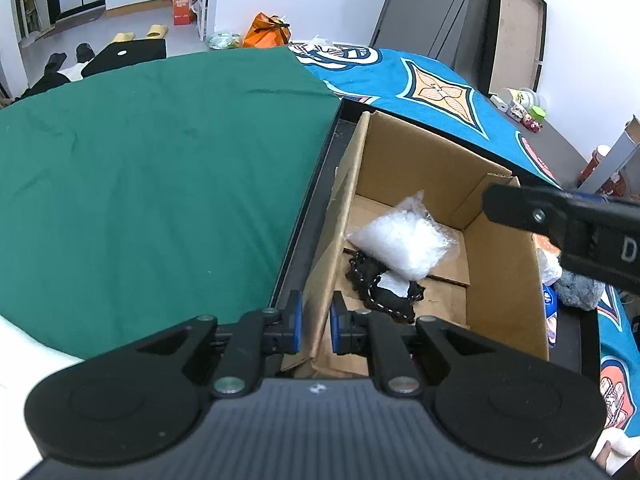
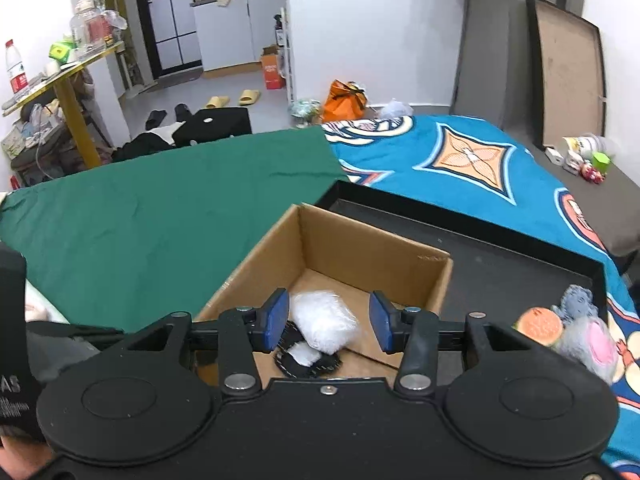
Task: Organize soft objects
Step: 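Carry the clear stuffing bag with the right tool into the box and release, then move the right tool to the blue Vinda tissue packet and grasp it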
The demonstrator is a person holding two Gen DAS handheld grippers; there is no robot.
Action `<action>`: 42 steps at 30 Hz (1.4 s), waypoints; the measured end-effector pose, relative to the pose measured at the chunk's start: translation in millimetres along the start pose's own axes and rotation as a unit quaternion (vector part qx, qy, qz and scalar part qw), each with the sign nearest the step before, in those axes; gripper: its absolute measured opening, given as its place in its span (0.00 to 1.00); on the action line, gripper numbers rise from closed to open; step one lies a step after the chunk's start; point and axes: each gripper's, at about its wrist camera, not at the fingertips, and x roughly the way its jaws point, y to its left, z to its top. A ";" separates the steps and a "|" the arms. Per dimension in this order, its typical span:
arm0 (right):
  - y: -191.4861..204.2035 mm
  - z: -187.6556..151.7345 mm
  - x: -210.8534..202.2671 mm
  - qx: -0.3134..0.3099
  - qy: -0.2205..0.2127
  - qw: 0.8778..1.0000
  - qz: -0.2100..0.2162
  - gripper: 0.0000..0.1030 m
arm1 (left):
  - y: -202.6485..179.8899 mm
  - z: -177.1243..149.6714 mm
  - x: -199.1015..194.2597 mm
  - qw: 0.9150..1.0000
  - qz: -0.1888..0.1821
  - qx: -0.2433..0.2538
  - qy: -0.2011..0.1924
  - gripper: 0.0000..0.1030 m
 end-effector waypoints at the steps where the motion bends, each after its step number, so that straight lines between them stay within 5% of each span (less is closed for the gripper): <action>1: -3.0 -1.0 0.4 0.001 0.002 1.000 -0.004 0.45 | -0.4 -0.1 0.1 1.000 0.001 0.001 0.000 0.12; 14: -53.3 -29.1 -26.5 0.030 -0.001 0.999 -0.036 0.52 | -13.1 0.4 5.5 0.999 0.041 0.026 0.021 0.18; 19: -70.3 -38.3 -31.9 0.050 -0.008 0.998 -0.039 0.56 | -14.9 0.0 -0.8 0.998 0.054 0.027 0.008 0.55; 25: -89.9 -54.4 -35.8 0.081 -0.013 0.996 -0.040 0.61 | -24.3 2.8 -10.0 0.996 0.074 0.049 -0.007 0.70; 42: -136.1 -102.6 -12.8 0.191 -0.006 0.980 -0.063 0.67 | -51.8 4.6 -6.7 0.988 0.112 0.105 0.016 0.81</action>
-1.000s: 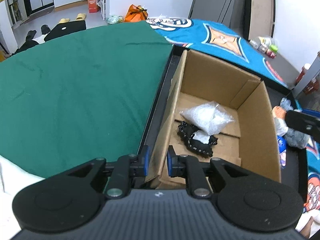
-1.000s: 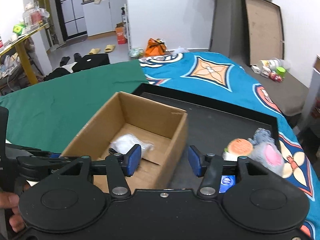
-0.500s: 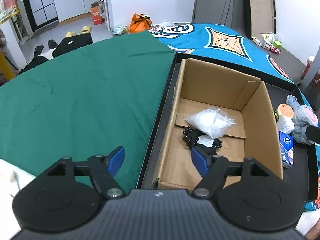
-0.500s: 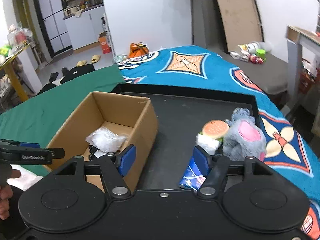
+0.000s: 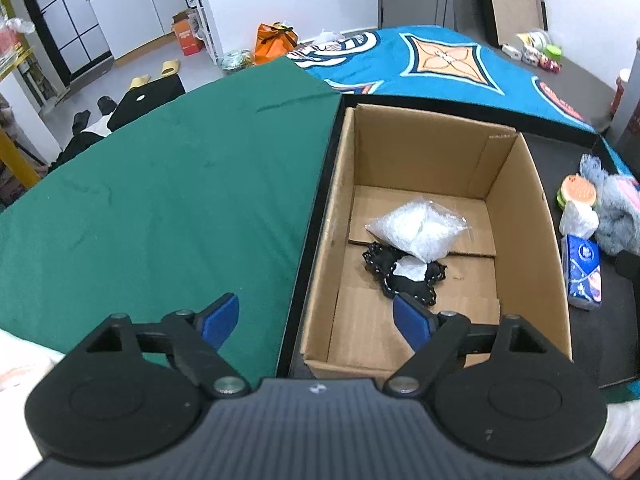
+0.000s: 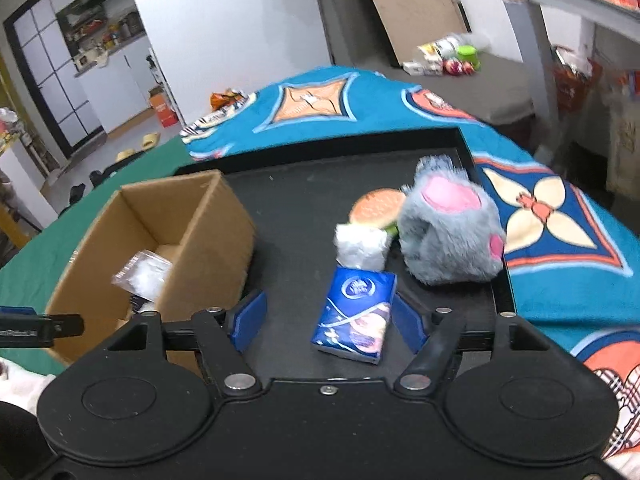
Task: Organize soft objects
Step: 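Move the right tool to the blue Vinda tissue packet and grasp it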
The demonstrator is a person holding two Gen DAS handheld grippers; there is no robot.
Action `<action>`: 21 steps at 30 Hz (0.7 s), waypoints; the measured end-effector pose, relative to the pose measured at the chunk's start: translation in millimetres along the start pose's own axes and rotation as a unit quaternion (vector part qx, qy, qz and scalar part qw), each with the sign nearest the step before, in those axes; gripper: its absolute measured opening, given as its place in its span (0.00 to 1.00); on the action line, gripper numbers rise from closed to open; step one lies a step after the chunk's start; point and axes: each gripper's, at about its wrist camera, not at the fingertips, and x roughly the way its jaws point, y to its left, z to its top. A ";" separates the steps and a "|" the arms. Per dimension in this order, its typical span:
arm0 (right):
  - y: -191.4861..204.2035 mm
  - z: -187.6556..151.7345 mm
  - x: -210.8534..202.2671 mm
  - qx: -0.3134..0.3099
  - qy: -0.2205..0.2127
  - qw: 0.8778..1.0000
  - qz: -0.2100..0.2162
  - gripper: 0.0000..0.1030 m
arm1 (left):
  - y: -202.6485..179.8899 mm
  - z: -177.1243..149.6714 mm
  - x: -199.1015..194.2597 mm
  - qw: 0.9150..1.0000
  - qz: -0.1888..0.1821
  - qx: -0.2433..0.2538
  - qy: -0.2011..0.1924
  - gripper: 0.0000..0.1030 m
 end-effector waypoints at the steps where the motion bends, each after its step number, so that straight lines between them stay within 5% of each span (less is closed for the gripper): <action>1: -2.6 -0.7 3.4 0.006 0.005 1.000 -0.002 0.67 | -1.7 0.1 0.1 1.000 0.001 0.003 0.001 0.81; 21: -6.1 -3.9 52.4 -0.004 0.053 0.998 -0.031 0.78 | -24.1 6.7 22.7 0.998 0.045 0.028 0.037 0.81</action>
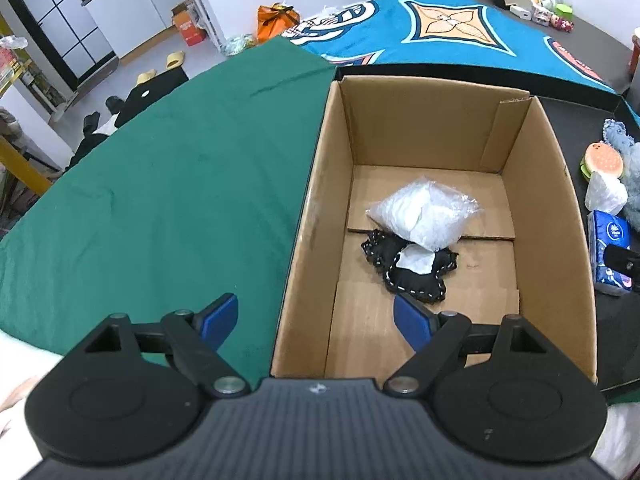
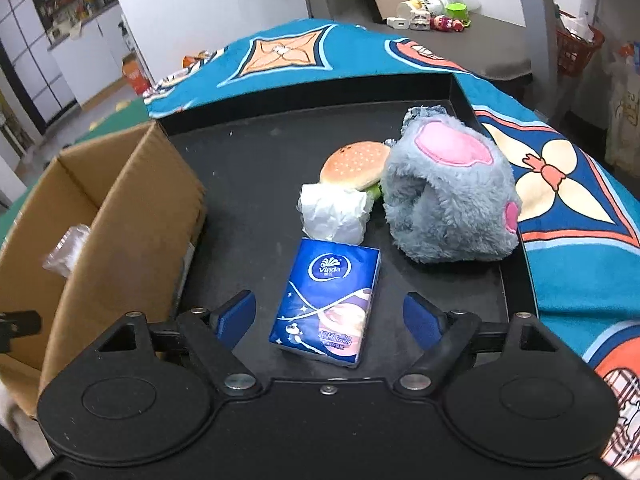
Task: Organize soft objects
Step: 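Move the right tool to the blue Vinda tissue packet and grasp it, then carry the blue tissue packet with the right tool into the box and release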
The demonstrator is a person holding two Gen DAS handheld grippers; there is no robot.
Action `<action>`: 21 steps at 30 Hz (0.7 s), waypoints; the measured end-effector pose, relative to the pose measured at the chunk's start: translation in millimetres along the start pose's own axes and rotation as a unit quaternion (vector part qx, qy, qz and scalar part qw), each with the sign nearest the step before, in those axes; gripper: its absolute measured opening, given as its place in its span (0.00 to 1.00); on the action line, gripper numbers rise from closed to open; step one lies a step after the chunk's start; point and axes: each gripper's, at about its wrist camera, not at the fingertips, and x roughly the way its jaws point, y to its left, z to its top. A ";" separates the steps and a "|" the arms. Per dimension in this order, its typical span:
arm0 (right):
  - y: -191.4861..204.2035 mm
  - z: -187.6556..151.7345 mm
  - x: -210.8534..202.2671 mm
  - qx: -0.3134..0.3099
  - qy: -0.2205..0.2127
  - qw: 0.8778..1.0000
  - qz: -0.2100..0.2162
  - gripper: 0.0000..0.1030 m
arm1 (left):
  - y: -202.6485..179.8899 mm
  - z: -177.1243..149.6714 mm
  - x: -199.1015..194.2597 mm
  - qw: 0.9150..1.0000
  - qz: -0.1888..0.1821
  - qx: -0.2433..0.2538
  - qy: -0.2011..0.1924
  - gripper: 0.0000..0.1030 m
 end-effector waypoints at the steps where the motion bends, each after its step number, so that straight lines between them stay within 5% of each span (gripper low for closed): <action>1: 1.3 -1.4 1.5 -0.005 0.004 1.000 0.000 0.78 | -0.6 -0.6 0.0 1.000 0.001 0.000 0.001 0.81; 3: 5.1 -5.4 5.2 -0.017 0.016 1.000 0.000 0.69 | -1.9 -2.3 -0.4 1.000 0.003 0.005 0.002 0.81; 4: 5.3 -7.6 7.0 -0.022 0.023 1.000 0.002 0.51 | -2.3 -2.9 -0.8 1.000 0.005 0.007 0.002 0.81; 9: -3.1 -11.3 -1.8 -0.013 0.007 1.000 -0.021 0.50 | -2.2 -5.5 -5.0 1.000 0.009 0.006 -0.003 0.81; 21: -9.4 -6.5 -33.7 0.009 -0.005 1.000 0.006 0.50 | 6.6 -7.6 -14.7 1.000 -0.003 -0.007 -0.013 0.81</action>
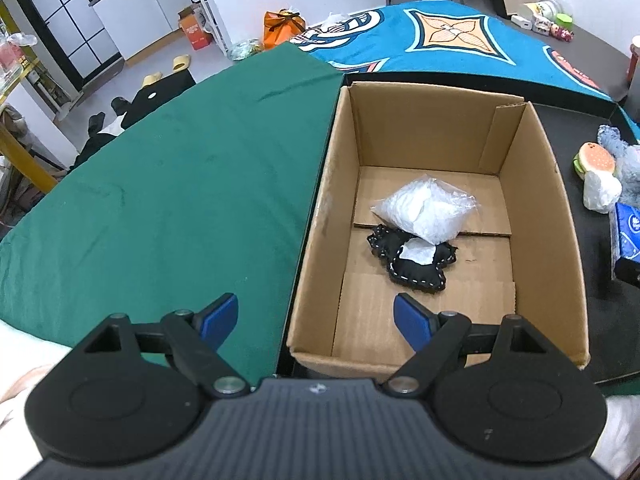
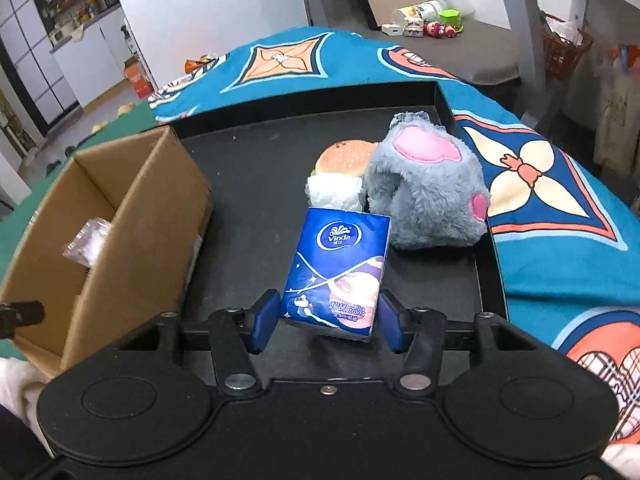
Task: Organize soft objects
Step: 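Carry the blue tissue packet with the right tool into the box and release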
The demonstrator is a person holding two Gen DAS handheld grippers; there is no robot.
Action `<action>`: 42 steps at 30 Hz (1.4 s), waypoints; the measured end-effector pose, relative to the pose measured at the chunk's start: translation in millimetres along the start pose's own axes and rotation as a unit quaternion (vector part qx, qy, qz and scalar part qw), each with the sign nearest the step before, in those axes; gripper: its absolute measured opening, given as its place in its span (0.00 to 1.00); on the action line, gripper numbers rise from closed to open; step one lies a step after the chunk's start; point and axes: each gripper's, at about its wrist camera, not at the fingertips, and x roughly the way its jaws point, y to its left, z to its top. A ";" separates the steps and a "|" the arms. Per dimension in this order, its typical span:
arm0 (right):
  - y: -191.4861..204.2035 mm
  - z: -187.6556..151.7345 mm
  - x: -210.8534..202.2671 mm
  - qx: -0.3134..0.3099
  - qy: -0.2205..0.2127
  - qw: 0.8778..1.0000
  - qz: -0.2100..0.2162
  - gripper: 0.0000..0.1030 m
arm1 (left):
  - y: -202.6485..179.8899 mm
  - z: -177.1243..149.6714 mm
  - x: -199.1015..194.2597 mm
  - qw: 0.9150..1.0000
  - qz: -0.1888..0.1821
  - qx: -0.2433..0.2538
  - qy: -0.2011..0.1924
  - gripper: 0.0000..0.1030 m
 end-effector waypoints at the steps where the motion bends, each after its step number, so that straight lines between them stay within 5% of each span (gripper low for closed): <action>1: 0.8 0.8 -1.2 0.000 0.000 1.000 0.000 0.50 | 0.3 0.1 -0.1 1.000 -0.001 0.000 -0.001 0.81; 42: 103.0 52.1 -40.3 -0.105 -0.067 0.992 0.015 0.50 | 39.5 -6.3 1.6 0.995 -0.069 -0.045 -0.051 0.78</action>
